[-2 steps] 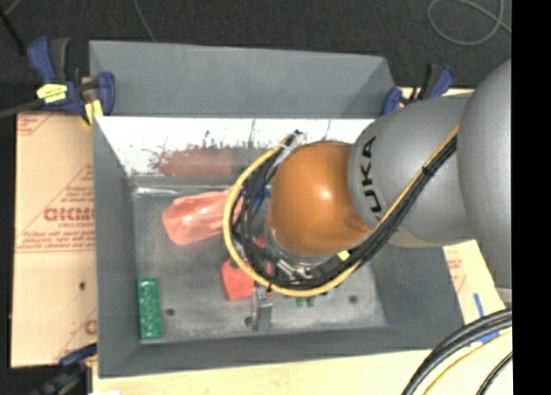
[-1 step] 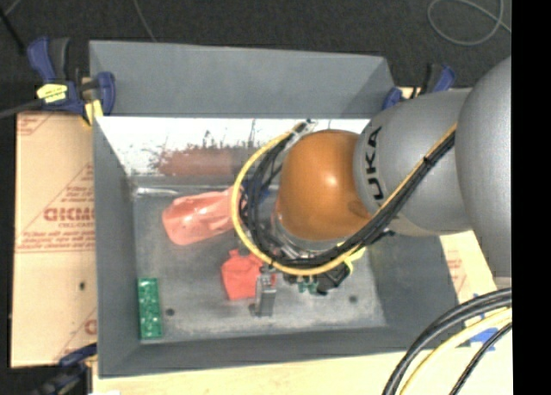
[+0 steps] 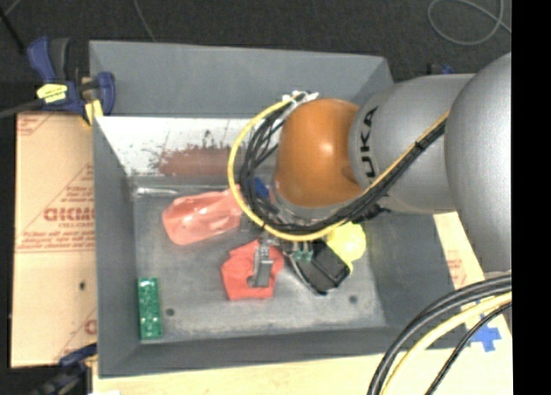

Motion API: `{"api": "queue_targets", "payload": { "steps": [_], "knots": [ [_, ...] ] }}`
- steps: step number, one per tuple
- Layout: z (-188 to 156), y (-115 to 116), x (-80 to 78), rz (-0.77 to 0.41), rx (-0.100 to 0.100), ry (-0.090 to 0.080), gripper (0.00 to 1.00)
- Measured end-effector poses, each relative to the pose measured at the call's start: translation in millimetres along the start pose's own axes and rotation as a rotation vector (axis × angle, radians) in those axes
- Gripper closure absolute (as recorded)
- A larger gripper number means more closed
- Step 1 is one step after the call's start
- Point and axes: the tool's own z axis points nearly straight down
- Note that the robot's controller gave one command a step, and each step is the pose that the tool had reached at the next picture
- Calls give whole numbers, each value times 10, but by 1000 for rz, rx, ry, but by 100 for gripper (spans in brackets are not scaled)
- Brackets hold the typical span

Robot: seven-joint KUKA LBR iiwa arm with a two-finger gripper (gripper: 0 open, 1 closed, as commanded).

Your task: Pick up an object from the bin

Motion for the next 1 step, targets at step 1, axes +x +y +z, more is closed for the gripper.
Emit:
{"api": "queue_targets", "payload": {
  "steps": [1],
  "knots": [
    [168,-90,31,-301,-5,-2,100]
  ]
}}
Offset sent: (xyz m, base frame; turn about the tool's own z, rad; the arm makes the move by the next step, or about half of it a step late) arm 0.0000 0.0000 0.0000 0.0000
